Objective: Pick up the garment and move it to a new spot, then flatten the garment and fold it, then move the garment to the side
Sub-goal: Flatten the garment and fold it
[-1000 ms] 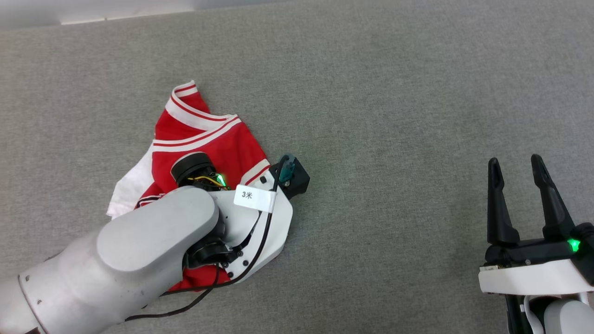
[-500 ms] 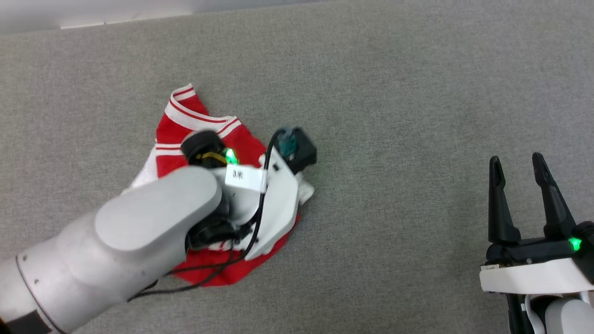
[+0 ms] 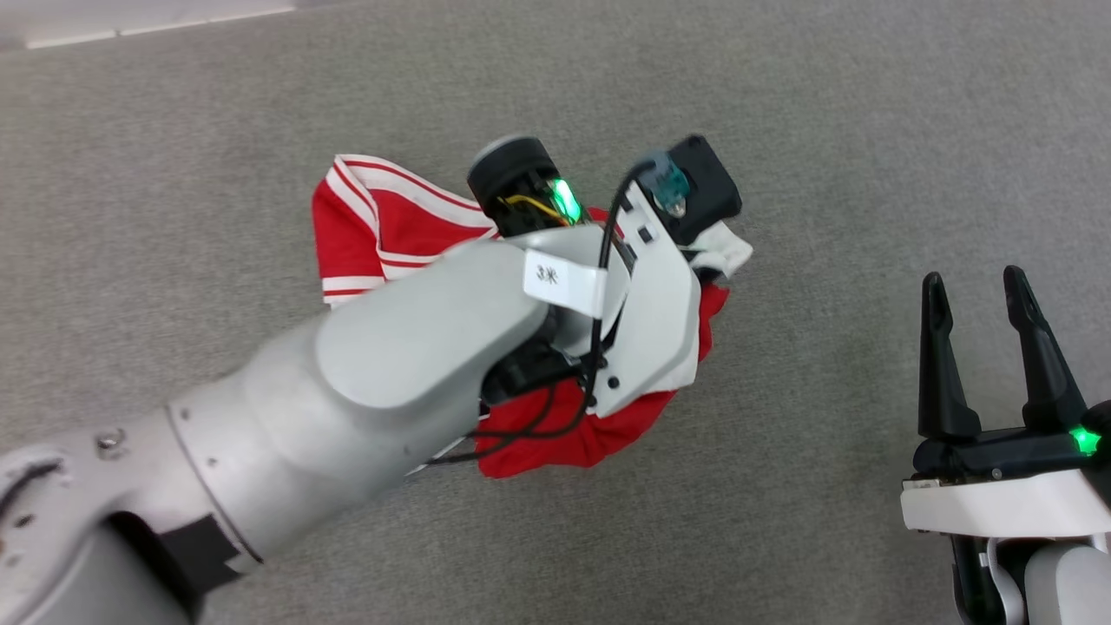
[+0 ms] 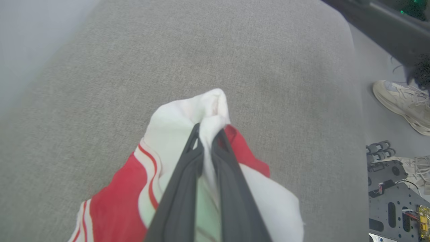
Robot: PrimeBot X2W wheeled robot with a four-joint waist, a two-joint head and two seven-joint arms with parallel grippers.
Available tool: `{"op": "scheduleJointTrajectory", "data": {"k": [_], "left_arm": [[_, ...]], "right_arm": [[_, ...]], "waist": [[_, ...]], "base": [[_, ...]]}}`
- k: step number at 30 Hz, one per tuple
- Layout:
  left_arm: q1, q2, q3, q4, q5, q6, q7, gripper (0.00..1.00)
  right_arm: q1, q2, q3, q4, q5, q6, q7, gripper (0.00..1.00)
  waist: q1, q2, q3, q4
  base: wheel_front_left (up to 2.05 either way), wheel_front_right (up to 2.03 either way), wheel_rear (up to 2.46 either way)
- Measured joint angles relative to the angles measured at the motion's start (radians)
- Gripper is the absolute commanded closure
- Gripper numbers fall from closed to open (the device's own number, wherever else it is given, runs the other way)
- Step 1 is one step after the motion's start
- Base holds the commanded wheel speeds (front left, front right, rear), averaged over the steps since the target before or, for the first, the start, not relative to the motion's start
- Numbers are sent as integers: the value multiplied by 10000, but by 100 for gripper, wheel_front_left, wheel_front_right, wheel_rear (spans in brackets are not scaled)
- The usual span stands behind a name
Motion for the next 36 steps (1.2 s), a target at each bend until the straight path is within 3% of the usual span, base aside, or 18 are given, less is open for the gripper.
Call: {"op": "scheduleJointTrajectory", "data": {"k": [5,10,11,12,20,25,29,36], "left_arm": [[1113,-767,-10,932,752,0,205,100],[1857,-1007,-2,1260,1074,0,458,100],[1901,-1026,0,1354,1070,0,426,79],[1913,-1062,-2,1427,1076,0,280,0],[670,-1244,10,1699,566,0,-2194,0],[-335,-550,81,1551,291,-2,-2754,0],[-753,428,54,1467,63,-2,-1641,0],[-771,2080,8,151,-40,-2,1582,0]], "right_arm": [[-56,0,13,6,169,0,0,0],[-113,-2,10,36,222,0,0,0],[-113,0,0,50,222,0,0,0],[-113,-2,-17,59,221,0,0,0],[88,0,-102,81,75,0,0,0],[384,0,-205,77,-50,0,0,0],[492,0,-251,67,-102,0,0,0],[581,0,-297,19,-138,0,0,0]], "waist": [[0,0,310,-388],[0,0,424,-594],[0,0,394,-591],[0,0,357,-573],[0,0,-134,-166],[-1,0,-553,264],[-1,0,-830,623],[-1,0,-1019,1018]], "base": [[0,0,0],[0,0,0],[0,0,0],[0,0,0],[0,0,0],[0,0,0],[0,0,0],[0,0,0]]}}
